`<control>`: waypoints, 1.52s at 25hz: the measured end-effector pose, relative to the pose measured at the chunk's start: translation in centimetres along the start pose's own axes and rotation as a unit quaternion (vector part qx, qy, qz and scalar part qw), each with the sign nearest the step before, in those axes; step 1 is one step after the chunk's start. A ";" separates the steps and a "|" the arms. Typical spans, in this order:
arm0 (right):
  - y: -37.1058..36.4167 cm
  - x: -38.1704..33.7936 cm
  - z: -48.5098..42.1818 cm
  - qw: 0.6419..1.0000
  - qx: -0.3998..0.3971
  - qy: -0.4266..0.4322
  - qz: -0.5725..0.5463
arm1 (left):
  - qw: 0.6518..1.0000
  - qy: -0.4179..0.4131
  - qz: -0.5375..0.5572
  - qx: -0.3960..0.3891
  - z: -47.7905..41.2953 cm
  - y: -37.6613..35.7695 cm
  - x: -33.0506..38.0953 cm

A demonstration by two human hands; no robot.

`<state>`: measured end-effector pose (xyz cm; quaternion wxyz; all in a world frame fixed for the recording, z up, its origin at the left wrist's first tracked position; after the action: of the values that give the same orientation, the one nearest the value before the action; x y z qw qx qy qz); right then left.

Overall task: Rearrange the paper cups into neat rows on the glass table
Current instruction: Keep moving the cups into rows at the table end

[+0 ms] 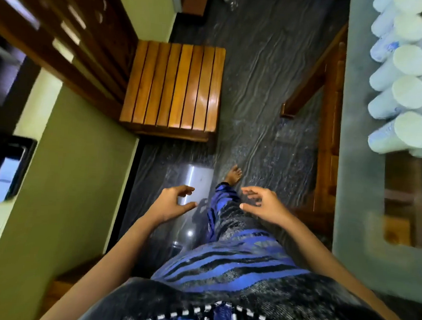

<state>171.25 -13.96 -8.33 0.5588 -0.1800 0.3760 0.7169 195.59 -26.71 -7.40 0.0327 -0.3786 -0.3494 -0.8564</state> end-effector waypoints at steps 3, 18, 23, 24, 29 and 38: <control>5.2 -2.4 -4.8 1.000 0.011 -0.003 -0.005 | 1.000 -0.015 -0.010 -0.007 -7.9 3.5 2.9; 28.8 -10.0 -25.1 0.991 0.087 -0.087 -0.061 | 0.970 -0.157 -0.093 -0.158 -44.3 16.7 20.3; 39.1 -16.4 -34.9 0.989 0.111 -0.083 -0.049 | 0.980 -0.115 -0.044 -0.157 -56.8 22.6 23.6; 41.0 -18.2 -36.7 0.990 0.105 -0.074 -0.051 | 0.984 -0.106 -0.029 -0.143 -58.9 24.0 24.2; 49.4 -24.9 -46.0 0.994 0.093 -0.045 -0.047 | 0.990 -0.079 -0.011 -0.116 -68.8 30.4 26.0; 65.3 -28.7 -59.3 0.989 0.114 -0.022 -0.093 | 0.989 -0.072 -0.036 -0.125 -89.3 36.0 33.4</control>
<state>109.36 -83.07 -5.45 0.6481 -0.1334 0.4249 0.6178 127.52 -102.54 -6.15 -0.0712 -0.4274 -0.2548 -0.8645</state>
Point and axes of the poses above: each hand's wrist, its own z-axis away from the middle knuckle, its own y-axis out of the back of the hand, x = y × z, the point moved 1 cm from there along -z, towards the middle knuckle, and after that the axes turned 4 degrees about -y, right-handed, at the moved point
